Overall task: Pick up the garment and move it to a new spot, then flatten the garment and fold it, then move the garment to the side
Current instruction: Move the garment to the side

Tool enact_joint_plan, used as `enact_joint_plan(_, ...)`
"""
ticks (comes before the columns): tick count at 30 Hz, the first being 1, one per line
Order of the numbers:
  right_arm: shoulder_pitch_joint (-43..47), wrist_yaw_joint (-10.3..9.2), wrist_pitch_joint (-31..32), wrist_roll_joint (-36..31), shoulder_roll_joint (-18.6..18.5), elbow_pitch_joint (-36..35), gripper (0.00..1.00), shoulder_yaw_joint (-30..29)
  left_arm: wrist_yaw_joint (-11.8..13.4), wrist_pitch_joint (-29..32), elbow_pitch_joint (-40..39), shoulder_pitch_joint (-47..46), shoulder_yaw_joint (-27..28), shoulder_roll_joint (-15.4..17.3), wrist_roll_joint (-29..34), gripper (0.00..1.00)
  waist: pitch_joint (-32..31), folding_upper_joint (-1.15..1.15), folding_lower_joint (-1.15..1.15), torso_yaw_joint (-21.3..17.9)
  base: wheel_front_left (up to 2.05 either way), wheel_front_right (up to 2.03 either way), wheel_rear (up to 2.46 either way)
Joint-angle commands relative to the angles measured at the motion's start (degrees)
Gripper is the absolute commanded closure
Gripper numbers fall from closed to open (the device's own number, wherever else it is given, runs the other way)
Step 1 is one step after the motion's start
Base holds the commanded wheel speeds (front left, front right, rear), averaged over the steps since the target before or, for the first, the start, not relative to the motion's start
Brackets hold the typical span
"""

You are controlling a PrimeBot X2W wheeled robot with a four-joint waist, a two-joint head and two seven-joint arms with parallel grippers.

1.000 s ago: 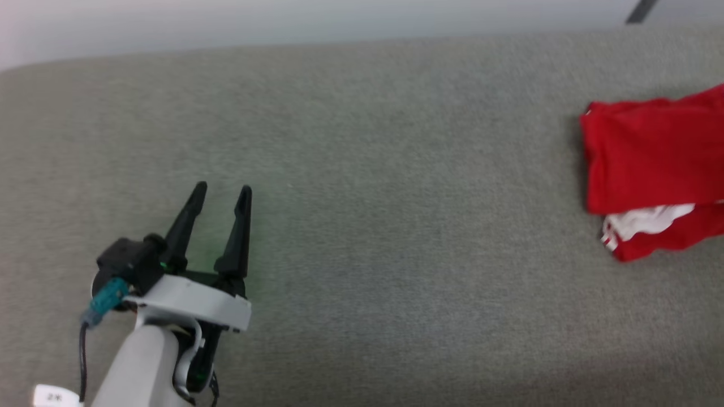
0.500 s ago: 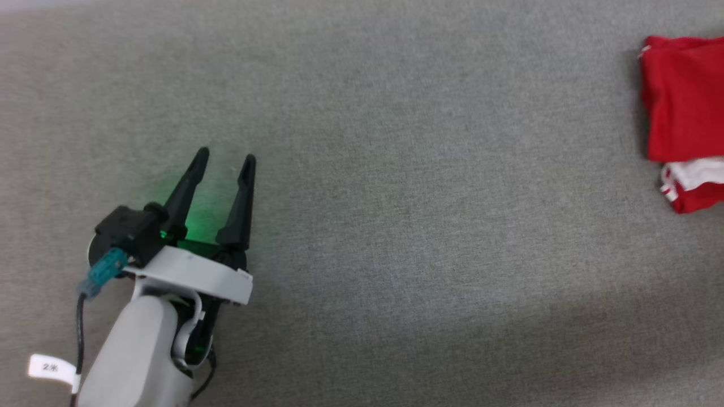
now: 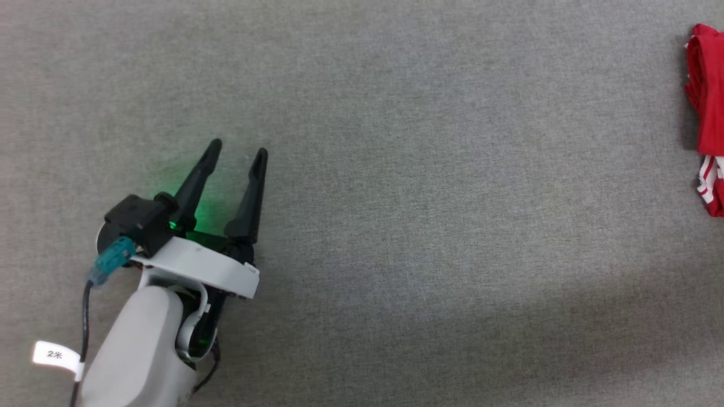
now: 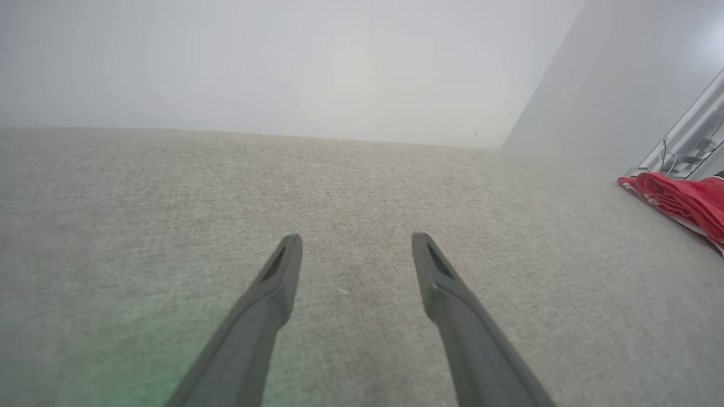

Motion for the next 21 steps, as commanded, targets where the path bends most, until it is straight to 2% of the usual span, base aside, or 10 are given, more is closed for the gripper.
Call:
enact_joint_plan(1, -0.46, -0.08, -0.48, -0.42, 0.71, 0.62, 0.04, -0.26, -0.07, 0.04, 0.30, 0.37, 0.18, 0.24, -0.11, 0.00, -0.53, 0.00, 0.00, 0.37, 0.00, 0.00, 0.00)
enact_joint_plan(2, -0.77, -0.08, -1.18, -0.93, 1.10, 1.32, 0.00, -0.48, -0.08, 0.04, 0.27, 0.49, 0.34, 0.21, -0.16, 0.00, -0.84, 0.00, 0.00, 0.44, 0.00, 0.00, 0.00)
enact_joint_plan(15, -1.21, -0.08, -7.09, -2.95, 4.69, 7.09, 0.00, -1.25, -0.08, 0.04, 0.80, 4.85, 1.82, -0.96, -0.73, 0.00, -9.56, 0.00, 0.00, 2.29, 0.00, 0.00, 0.00)
enact_joint_plan(21, 1.61, -0.08, -11.75, -1.12, 8.60, 8.82, 0.00, -3.34, -0.08, 0.04, 1.08, 8.72, 3.20, -0.99, -0.72, 0.00, -15.62, 0.00, 0.00, 3.91, 0.00, 0.00, 0.00)
